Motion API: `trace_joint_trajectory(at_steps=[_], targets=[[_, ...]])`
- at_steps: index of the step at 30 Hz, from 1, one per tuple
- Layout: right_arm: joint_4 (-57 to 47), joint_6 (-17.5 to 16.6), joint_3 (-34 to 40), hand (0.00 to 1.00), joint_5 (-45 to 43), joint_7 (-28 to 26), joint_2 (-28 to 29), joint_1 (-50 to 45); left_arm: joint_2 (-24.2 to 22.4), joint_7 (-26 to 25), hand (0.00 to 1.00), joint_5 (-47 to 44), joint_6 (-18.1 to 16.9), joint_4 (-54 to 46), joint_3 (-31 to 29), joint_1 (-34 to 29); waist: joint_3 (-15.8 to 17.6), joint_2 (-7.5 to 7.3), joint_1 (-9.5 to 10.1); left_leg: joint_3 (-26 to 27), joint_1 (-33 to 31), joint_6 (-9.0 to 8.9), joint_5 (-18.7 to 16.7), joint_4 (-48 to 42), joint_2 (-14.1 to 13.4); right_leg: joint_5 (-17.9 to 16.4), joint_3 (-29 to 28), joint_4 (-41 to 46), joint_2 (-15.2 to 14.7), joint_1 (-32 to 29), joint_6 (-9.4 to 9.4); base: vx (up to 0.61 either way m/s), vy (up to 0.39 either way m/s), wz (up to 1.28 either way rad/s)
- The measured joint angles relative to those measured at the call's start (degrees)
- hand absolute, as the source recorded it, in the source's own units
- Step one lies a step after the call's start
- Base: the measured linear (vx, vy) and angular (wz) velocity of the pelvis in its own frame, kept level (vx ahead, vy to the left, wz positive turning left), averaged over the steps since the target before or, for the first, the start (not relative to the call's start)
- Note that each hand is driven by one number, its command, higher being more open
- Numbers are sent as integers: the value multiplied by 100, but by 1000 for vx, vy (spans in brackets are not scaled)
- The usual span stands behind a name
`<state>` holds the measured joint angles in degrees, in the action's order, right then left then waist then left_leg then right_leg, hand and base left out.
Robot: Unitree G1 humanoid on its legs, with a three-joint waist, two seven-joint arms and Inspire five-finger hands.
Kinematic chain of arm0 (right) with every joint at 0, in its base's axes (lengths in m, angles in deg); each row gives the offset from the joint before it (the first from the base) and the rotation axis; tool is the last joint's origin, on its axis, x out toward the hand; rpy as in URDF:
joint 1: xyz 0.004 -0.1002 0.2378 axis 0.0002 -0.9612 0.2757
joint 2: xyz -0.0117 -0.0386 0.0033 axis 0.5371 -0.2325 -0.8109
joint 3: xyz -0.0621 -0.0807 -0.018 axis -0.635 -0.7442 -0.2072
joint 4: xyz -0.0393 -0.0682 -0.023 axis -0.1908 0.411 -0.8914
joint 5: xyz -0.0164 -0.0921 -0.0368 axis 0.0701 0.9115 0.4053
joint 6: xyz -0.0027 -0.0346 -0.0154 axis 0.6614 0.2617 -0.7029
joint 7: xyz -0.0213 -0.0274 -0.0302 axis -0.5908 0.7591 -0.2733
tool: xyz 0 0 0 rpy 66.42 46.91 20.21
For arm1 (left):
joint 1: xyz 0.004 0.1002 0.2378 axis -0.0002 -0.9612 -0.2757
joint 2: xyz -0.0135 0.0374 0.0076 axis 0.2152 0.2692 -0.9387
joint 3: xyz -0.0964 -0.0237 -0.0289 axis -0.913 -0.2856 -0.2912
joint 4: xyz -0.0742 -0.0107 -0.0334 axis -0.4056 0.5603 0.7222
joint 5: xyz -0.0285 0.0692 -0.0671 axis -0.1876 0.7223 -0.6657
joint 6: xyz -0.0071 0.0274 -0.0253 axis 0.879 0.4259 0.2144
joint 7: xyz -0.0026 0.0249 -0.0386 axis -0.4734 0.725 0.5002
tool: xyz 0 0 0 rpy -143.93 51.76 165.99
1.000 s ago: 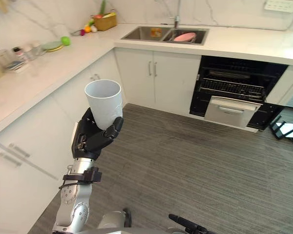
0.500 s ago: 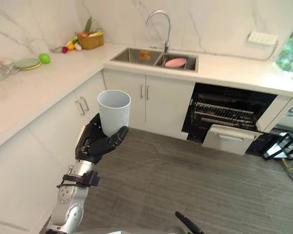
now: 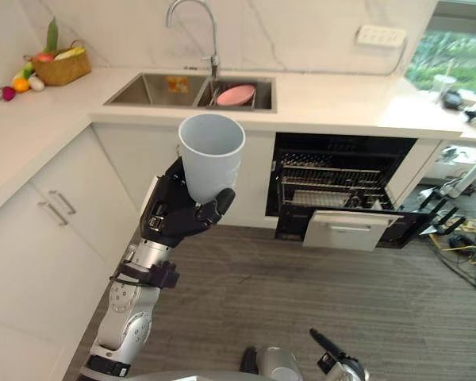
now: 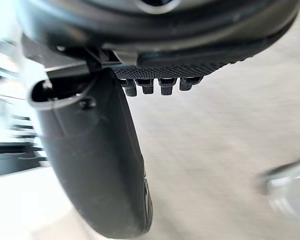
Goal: Walk over to the sink, pick up the cup, carry it to the dishwasher, place the cup inside the dishwasher, then close the dishwasher door
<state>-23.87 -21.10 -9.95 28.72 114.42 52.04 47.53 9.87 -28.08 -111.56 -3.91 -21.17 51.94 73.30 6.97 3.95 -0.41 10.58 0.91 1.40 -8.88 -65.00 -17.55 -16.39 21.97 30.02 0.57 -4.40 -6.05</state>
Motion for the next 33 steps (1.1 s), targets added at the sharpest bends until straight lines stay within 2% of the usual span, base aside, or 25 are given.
trace_joint_trajectory(at_steps=[3, 4, 5, 6, 7, 9, 10, 12, 13, 14, 15, 16, 18, 20, 21, 22, 23, 24, 25, 26, 27, 28, 30, 31, 33], targets=[[-231, -260, -98, 100, 134, 108, -75, 157, 38, 11, 0, 0, -111, -7, -16, -108, -19, -9, 26, 122, -750, 20, -497, -65, -46, -67, -191, -233, 41, 266, -4, 234, -39, -27], [-184, -311, -160, 100, 155, 112, -157, 332, 47, 5, 0, -3, -185, 29, -36, -159, -30, -17, 96, 185, -884, -57, -730, 540, 44, 5, -373, -477, 49, 416, 47, 296, -36, -74], [-137, -374, -252, 100, 188, 117, -235, 545, 104, -2, 0, -14, -252, 98, -104, -215, -35, -13, 135, 266, -842, -175, -798, 1509, 148, 200, -567, -747, 44, 598, 113, 316, -14, -77], [-136, -411, -297, 100, 229, 131, -264, 647, 116, -13, 0, -19, -261, 137, -148, -228, -40, -15, 119, 264, -799, -181, -797, 2081, 233, 272, -653, -881, 29, 688, 108, 413, 56, -94], [-153, -533, -480, 100, 372, 190, -408, 965, 118, -73, 0, -66, -269, 204, -227, -232, -54, -29, 87, 52, -724, -297, -704, 3686, 551, 362, -949, -1139, -54, 813, 195, 355, 90, -74], [-163, -600, -521, 100, 451, 247, -521, 1235, 98, -124, 0, -117, -297, 329, -229, -232, -58, -34, 95, -407, -717, -353, -392, 4698, 858, 407, -1226, -1277, -160, 858, 273, 383, 163, -85], [-167, -620, -544, 100, 597, 271, -589, 1440, 95, -214, 0, -114, -289, 416, -228, -279, -57, -36, 103, -757, -728, -383, -43, 5250, 1043, 439, -1484, -1434, -249, 927, 371, 416, 238, -97], [-211, -627, -571, 100, 788, 272, -632, 1593, 89, -320, 0, -105, -283, 484, -232, -352, -65, -21, 113, -1009, -737, -475, 274, 5615, 1106, 427, -1769, -1571, -320, 1068, 523, 320, 224, -86], [-301, -631, -569, 100, 926, 274, -635, 1625, 89, -380, 0, -99, -270, 534, -231, -377, -71, -13, 108, -1033, -720, -567, 583, 5747, 1111, 340, -1954, -1600, -370, 1214, 694, 384, 337, -87], [-431, -636, -536, 100, 1064, 303, -650, 1615, 84, -388, 0, -103, -273, 537, -236, -422, -102, 36, 108, -996, -622, -555, 1282, 5698, 1072, 212, -2146, -1599, -414, 1352, 906, 458, 426, -84], [-457, -669, -502, 100, 1103, 313, -617, 1619, 118, -386, 0, -108, -273, 550, -240, -419, -130, -5, 110, -862, -577, -635, 1235, 5560, 1126, 153, -2223, -1597, -517, 1423, 1004, 297, 324, -59], [-548, -674, -479, 100, 1126, 337, -571, 1597, 189, -389, 0, -112, -260, 559, -246, -413, -163, -177, 70, -816, -604, -519, 1119, 5387, 1312, 165, -2233, -1610, -745, 1432, 1146, 238, 293, -36], [-942, -783, -260, 100, 1222, 402, -566, 1592, 299, -379, 0, -196, -249, 559, -250, -342, -155, -265, 28, -665, -634, -287, 773, 5154, 1581, 350, -2147, -1765, -1079, 1495, 1469, 231, 337, -25], [-1276, -965, -71, 100, 1223, 490, -551, 1481, 296, -328, 0, -241, -196, 558, -247, -296, -151, -275, 2, -633, -557, -138, 650, 5180, 1792, 496, -2017, -1687, -1268, 1529, 1695, 160, 349, 3], [-1408, -1076, -2, 100, 1224, 531, -516, 1369, 291, -245, 0, -290, -138, 559, -236, -289, -147, -280, 3, -634, -425, -69, 601, 5237, 1879, 532, -1951, -1253, -1367, 1406, 1732, 126, 338, 11], [-1467, -1098, 37, 100, 1224, 544, -474, 1319, 294, -186, 0, -334, -104, 559, -226, -291, -148, -279, 3, -633, -344, -31, 568, 5298, 1912, 560, -1906, -855, -1411, 1267, 1721, 84, 242, 5], [-1541, -1153, 44, 100, 1224, 545, -405, 1241, 310, -94, 0, -333, -80, 559, -219, -292, -144, -284, -1, -618, -143, 3, 511, 5423, 1968, 722, -1786, 19, -1533, 909, 1588, 112, 266, -6], [-1594, -1198, 20, 100, 1226, 499, -351, 1180, 352, -43, 0, -332, -79, 552, -178, -293, -138, -293, -20, -575, 103, 82, 483, 5593, 2027, 1053, -1581, 812, -1717, 547, 1191, 114, 203, -11], [-1601, -1206, -7, 100, 1227, 467, -338, 1162, 364, -41, 0, -332, -79, 551, -132, -293, -139, -292, -24, -553, 234, 121, 475, 5688, 2051, 1248, -1473, 1106, -1821, 431, 1049, 136, 182, -21], [-1601, -1233, -124, 100, 1221, 346, -299, 1152, 428, -41, 0, -307, -82, 531, -44, -293, -143, -270, -53, -500, 424, 247, 442, 5815, 2061, 1314, -1384, 1560, -1929, 224, 971, 134, 143, -24], [-1614, -1314, -272, 100, 1206, 202, -259, 1151, 454, -82, 0, -272, -91, 513, 7, -292, -142, -267, -96, -451, 488, 315, 415, 5842, 2037, 968, -1332, 1715, -1891, 7, 1000, 154, 133, -27], [-1667, -1433, -494, 100, 1142, 53, -202, 1148, 453, -204, 0, -86, -92, 507, 32, -281, -139, -263, -145, -389, 502, 300, 419, 5841, 1985, 714, -1219, 1514, -1748, -139, 1092, 126, 79, -24], [-1781, -1568, -732, 100, 1033, -119, -119, 1141, 467, -344, 0, 61, -84, 514, 58, -273, -132, -261, -187, -321, 526, 285, 417, 5842, 1926, 555, -1052, 1022, -1566, -192, 1112, 126, 26, -19], [-1901, -1719, -923, 100, 910, -281, -46, 1115, 494, -464, 0, 160, -49, 530, 128, -219, -123, -259, -216, -293, 552, 267, 408, 5875, 1870, 495, -876, 351, -1396, -175, 1111, 189, -40, -16], [-2030, -2082, -1207, 100, 527, -593, 18, 1091, 504, -608, 0, 305, -35, 590, 213, -89, -114, -271, -202, -255, 616, 160, 341, 5876, 1815, 663, -746, -758, -1208, -66, 1052, 166, -85, -16]])
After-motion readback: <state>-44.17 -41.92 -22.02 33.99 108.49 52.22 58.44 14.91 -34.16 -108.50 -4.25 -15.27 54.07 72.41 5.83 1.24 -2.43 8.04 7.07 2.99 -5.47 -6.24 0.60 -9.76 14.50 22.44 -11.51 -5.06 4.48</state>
